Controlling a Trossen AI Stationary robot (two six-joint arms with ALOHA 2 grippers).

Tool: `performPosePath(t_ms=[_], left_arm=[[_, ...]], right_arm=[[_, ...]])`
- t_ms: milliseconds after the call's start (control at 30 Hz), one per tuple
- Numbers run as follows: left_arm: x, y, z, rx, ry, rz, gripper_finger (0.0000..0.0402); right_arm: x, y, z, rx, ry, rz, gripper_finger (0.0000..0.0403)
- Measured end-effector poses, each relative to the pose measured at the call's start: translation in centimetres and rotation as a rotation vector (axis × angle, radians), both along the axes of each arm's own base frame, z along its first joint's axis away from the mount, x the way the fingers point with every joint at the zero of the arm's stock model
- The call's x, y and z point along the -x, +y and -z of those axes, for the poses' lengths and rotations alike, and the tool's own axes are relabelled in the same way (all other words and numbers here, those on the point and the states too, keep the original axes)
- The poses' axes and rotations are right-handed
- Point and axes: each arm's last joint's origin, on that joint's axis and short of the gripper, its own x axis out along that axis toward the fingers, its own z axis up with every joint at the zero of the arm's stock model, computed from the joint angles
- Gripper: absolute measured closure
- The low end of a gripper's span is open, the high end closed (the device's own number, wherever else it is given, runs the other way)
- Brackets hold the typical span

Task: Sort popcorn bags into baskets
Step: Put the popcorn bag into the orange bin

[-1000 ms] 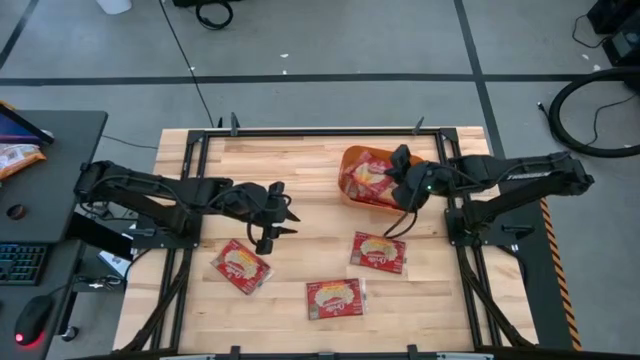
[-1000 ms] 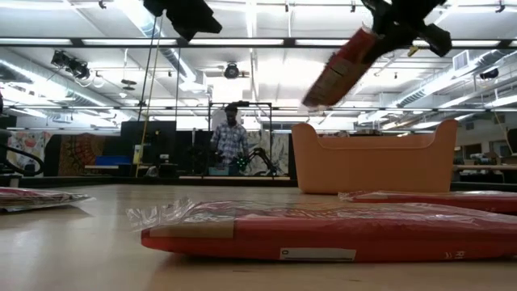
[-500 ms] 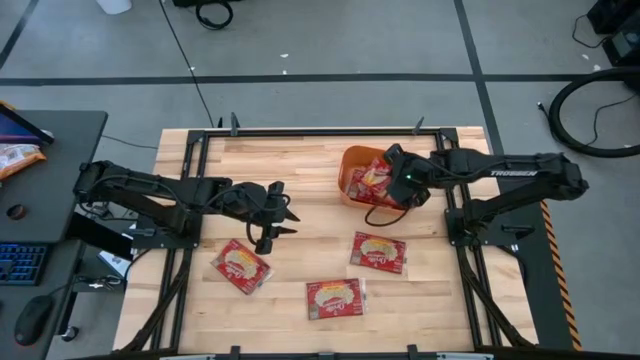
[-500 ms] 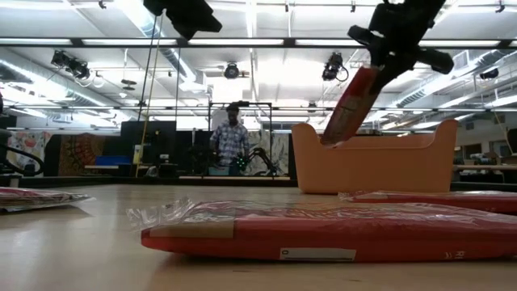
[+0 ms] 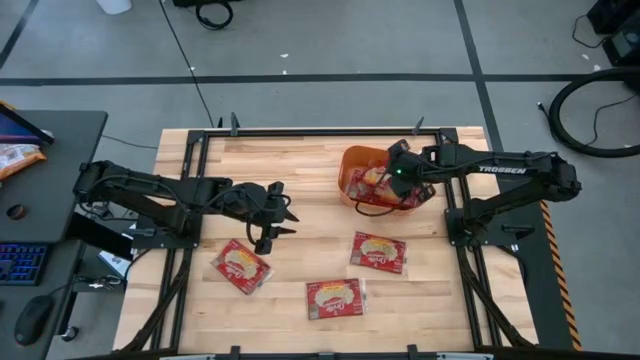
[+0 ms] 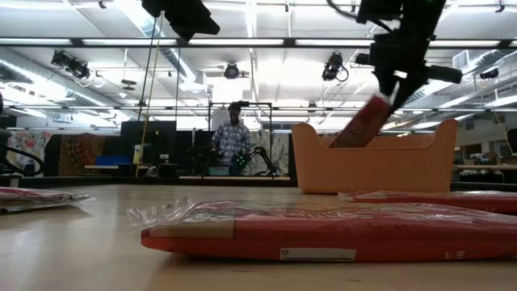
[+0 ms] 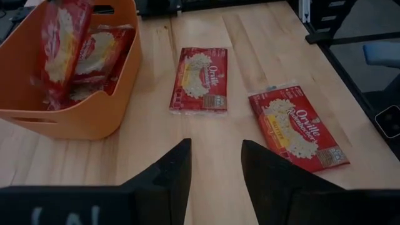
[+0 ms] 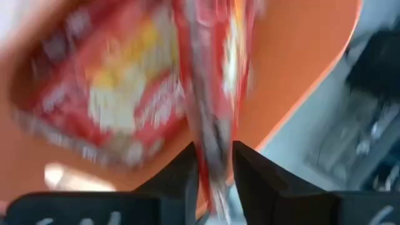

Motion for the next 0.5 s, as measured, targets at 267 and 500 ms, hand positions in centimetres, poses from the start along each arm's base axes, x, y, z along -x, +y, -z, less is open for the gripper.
performPosePath(t_ms=[267,500], left_arm=[[0.0,0.1,0.0,-0.007,0.002,0.0,0.0258],[0.5,0.2,0.9,-0.057,0.089,0.022,0.0258]], right_arm=[[1.7,0.0,0.3,0.059,0.138,0.143,0.0272],[0.7,0.8,-0.6,0.062,-0.005,0.179,0.0275]])
